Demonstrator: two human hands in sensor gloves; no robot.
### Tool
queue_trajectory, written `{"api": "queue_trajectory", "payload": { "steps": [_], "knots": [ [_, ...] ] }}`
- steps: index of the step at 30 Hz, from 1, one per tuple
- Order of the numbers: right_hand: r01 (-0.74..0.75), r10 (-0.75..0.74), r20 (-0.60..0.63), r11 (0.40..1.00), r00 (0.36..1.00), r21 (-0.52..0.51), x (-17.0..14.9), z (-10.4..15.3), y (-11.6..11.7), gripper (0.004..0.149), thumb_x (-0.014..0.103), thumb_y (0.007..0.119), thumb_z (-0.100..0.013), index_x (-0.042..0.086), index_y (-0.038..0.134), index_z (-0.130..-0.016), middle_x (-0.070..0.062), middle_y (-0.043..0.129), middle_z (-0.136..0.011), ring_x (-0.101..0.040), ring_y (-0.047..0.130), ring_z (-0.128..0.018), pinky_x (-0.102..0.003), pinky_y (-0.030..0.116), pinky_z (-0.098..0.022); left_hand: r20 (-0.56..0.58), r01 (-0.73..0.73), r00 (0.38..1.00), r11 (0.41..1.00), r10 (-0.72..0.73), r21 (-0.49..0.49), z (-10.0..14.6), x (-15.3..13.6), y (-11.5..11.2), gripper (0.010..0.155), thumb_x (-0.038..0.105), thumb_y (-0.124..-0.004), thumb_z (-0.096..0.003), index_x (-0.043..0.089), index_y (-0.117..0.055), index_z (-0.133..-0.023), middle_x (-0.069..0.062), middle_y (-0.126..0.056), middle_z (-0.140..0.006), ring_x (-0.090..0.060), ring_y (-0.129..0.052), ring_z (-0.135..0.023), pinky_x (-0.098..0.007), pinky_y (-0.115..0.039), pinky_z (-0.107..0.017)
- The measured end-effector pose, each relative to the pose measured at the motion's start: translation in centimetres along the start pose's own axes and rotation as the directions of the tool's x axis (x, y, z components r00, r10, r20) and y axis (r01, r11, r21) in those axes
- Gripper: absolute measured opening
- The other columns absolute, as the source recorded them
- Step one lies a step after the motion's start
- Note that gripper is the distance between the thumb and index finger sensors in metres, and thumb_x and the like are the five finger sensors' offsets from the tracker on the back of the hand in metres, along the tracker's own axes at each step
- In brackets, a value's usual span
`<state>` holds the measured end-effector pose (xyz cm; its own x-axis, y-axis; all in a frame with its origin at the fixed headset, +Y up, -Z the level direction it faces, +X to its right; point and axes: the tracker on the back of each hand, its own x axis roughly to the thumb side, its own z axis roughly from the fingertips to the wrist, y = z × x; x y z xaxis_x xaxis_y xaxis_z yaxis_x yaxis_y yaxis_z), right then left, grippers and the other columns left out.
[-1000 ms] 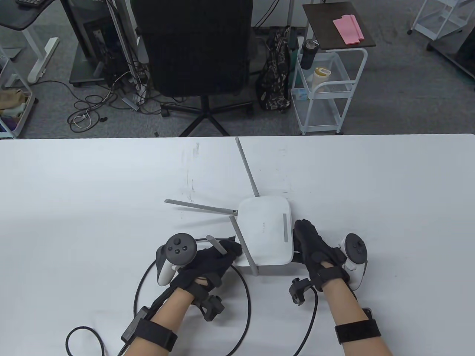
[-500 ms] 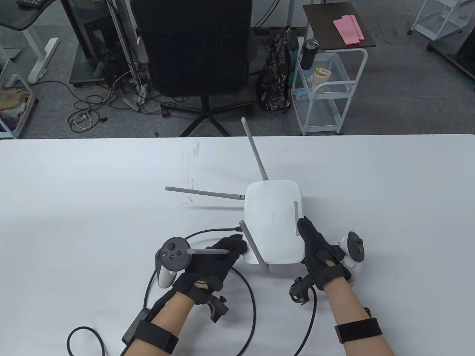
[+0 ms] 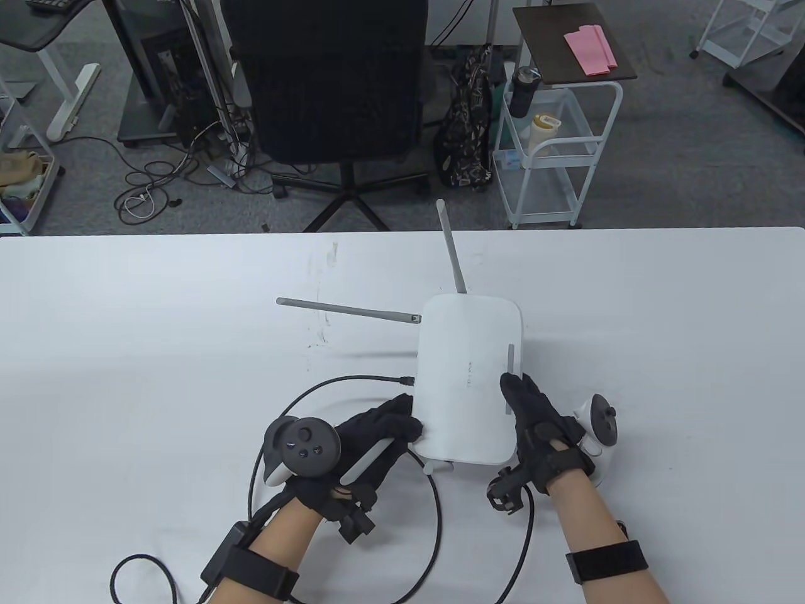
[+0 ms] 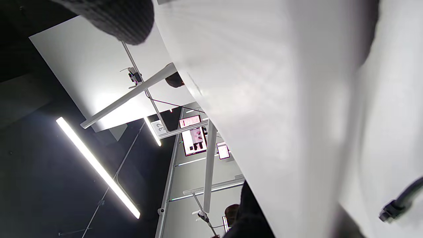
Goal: Remove ethernet cable from router with left hand
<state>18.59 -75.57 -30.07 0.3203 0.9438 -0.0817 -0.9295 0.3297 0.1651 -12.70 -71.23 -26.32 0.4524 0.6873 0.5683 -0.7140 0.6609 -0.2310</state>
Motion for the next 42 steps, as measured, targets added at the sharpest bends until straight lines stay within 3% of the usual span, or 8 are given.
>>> {"api": "queue_trajectory", "payload": {
  "steps": [6,14,18,25,32,36,39,42],
  "knots": [
    [-0.023,0.023,-0.013,1.000,1.000,-0.010,-0.1,0.0,0.0,0.066,0.037,0.065,-0.064,-0.010,0.039,-0.103,-0.026,0.075,-0.086,-0.035,0.099,-0.064,-0.046,0.090,-0.040,-0.004,0.054,0.999,0.998,-0.054,-0.043,-0.1,0.4,0.1,0.039,0.036,-0.076,-0.0500,0.031,-0.082,-0.088,-0.021,-0.074,-0.107,-0.040,-0.090,-0.094,-0.060,-0.067,-0.073],
    [0.057,-0.057,-0.046,0.998,0.997,0.000,-0.4,0.2,0.2,0.069,0.044,0.068,-0.065,-0.010,0.042,-0.100,-0.029,0.071,-0.088,-0.037,0.099,-0.065,-0.048,0.089,-0.041,0.031,0.089,0.996,0.992,-0.086,-0.094,0.0,0.5,0.8,0.039,0.035,-0.077,-0.0491,0.032,-0.083,-0.087,-0.020,-0.074,-0.107,-0.039,-0.090,-0.095,-0.061,-0.065,-0.075],
    [0.005,-0.005,-0.037,1.000,0.999,-0.009,-0.2,0.2,0.4,0.067,0.037,0.067,-0.064,-0.006,0.037,-0.106,-0.027,0.074,-0.087,-0.036,0.100,-0.064,-0.047,0.090,-0.040,0.042,0.182,0.983,0.978,-0.179,-0.106,-0.1,1.2,0.9,0.039,0.036,-0.076,-0.0491,0.033,-0.082,-0.087,-0.020,-0.075,-0.106,-0.038,-0.091,-0.095,-0.060,-0.066,-0.075],
    [0.044,-0.045,-0.044,0.999,0.998,-0.023,-0.3,0.2,0.3,0.066,0.032,0.066,-0.063,-0.010,0.036,-0.104,-0.030,0.071,-0.087,-0.040,0.098,-0.065,-0.049,0.090,-0.041,0.029,0.162,0.987,0.978,-0.159,-0.132,-0.3,1.2,0.9,0.040,0.038,-0.077,-0.0502,0.034,-0.083,-0.090,-0.020,-0.076,-0.106,-0.039,-0.091,-0.094,-0.060,-0.065,-0.074],
    [0.128,-0.130,-0.051,0.991,0.990,-0.042,-0.5,0.1,-0.2,0.066,0.031,0.066,-0.063,-0.010,0.034,-0.105,-0.031,0.071,-0.087,-0.041,0.099,-0.063,-0.049,0.091,-0.039,0.050,0.275,0.961,0.954,-0.271,-0.118,0.1,1.1,2.0,0.075,0.055,-0.084,-0.0436,0.030,-0.058,-0.110,-0.012,-0.069,-0.114,-0.036,-0.081,-0.102,-0.062,-0.059,-0.078],
    [0.219,-0.223,-0.038,0.972,0.974,-0.088,-0.6,0.1,-0.6,0.067,0.030,0.067,-0.063,-0.008,0.032,-0.106,-0.030,0.070,-0.088,-0.042,0.099,-0.063,-0.049,0.091,-0.039,0.052,0.380,0.924,0.925,-0.379,-0.019,0.7,0.4,3.4,0.082,0.060,-0.084,-0.0412,0.031,-0.052,-0.111,-0.008,-0.066,-0.115,-0.036,-0.086,-0.098,-0.054,-0.068,-0.076],
    [0.255,-0.259,-0.042,0.963,0.965,-0.083,-0.5,0.3,-0.7,0.068,0.030,0.066,-0.063,-0.008,0.030,-0.106,-0.031,0.067,-0.090,-0.043,0.098,-0.064,-0.049,0.090,-0.039,0.047,0.424,0.902,0.901,-0.429,0.093,1.2,0.2,4.4,0.088,0.064,-0.082,-0.0402,0.030,-0.044,-0.112,-0.012,-0.058,-0.116,-0.038,-0.088,-0.095,-0.047,-0.078,-0.071],
    [0.275,-0.277,-0.053,0.961,0.959,-0.039,-0.5,0.3,-0.5,0.068,0.029,0.064,-0.064,-0.009,0.026,-0.105,-0.031,0.064,-0.091,-0.042,0.097,-0.066,-0.049,0.090,-0.041,0.009,0.407,0.912,0.905,-0.411,0.122,1.4,0.1,5.2,0.100,0.066,-0.082,-0.0397,0.022,-0.026,-0.110,-0.022,-0.042,-0.116,-0.041,-0.091,-0.090,-0.043,-0.086,-0.063]
  ]
}}
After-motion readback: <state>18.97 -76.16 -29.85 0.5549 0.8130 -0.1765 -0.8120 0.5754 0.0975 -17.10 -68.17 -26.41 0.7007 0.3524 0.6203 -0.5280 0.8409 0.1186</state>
